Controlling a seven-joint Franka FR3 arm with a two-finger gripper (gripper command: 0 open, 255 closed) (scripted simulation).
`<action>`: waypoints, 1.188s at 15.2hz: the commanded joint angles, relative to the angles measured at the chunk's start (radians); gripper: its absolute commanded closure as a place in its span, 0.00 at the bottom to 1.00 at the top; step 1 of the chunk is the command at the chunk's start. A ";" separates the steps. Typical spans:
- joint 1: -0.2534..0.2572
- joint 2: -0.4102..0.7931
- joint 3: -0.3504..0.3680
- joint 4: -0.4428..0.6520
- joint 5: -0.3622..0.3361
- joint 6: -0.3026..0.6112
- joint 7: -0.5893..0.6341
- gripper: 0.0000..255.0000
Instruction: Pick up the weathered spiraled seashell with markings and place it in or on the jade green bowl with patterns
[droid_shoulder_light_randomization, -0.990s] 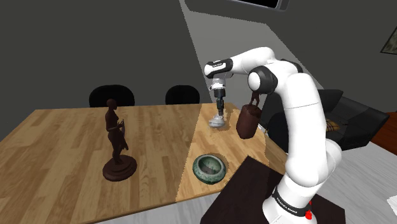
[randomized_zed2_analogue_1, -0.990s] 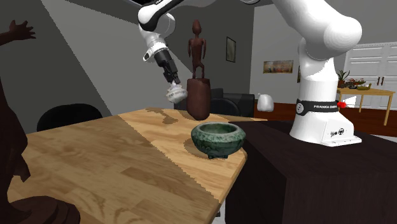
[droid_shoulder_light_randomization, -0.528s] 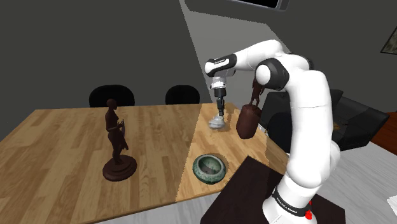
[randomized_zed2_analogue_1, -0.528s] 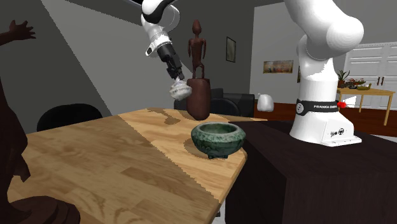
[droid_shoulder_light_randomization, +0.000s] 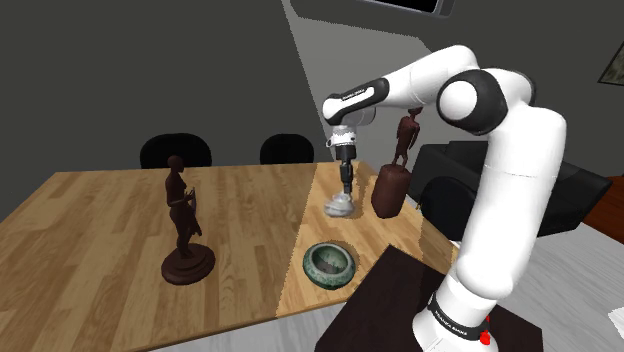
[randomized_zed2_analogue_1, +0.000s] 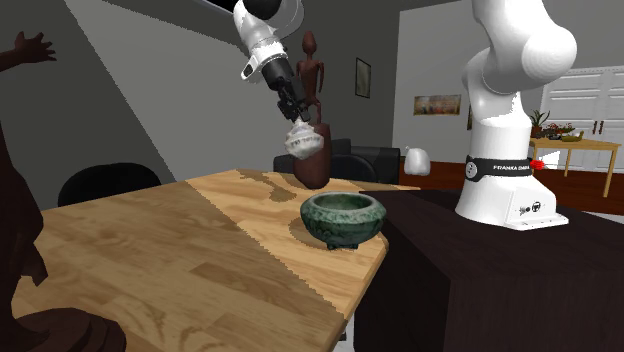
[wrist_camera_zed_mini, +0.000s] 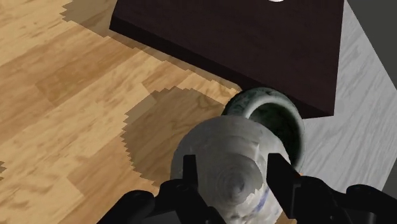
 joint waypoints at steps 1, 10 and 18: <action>0.022 -0.063 0.011 -0.081 0.001 0.024 0.033 1.00; 0.113 -0.322 0.096 -0.368 0.042 0.084 0.199 1.00; 0.130 -0.311 0.115 -0.456 0.066 0.185 0.207 1.00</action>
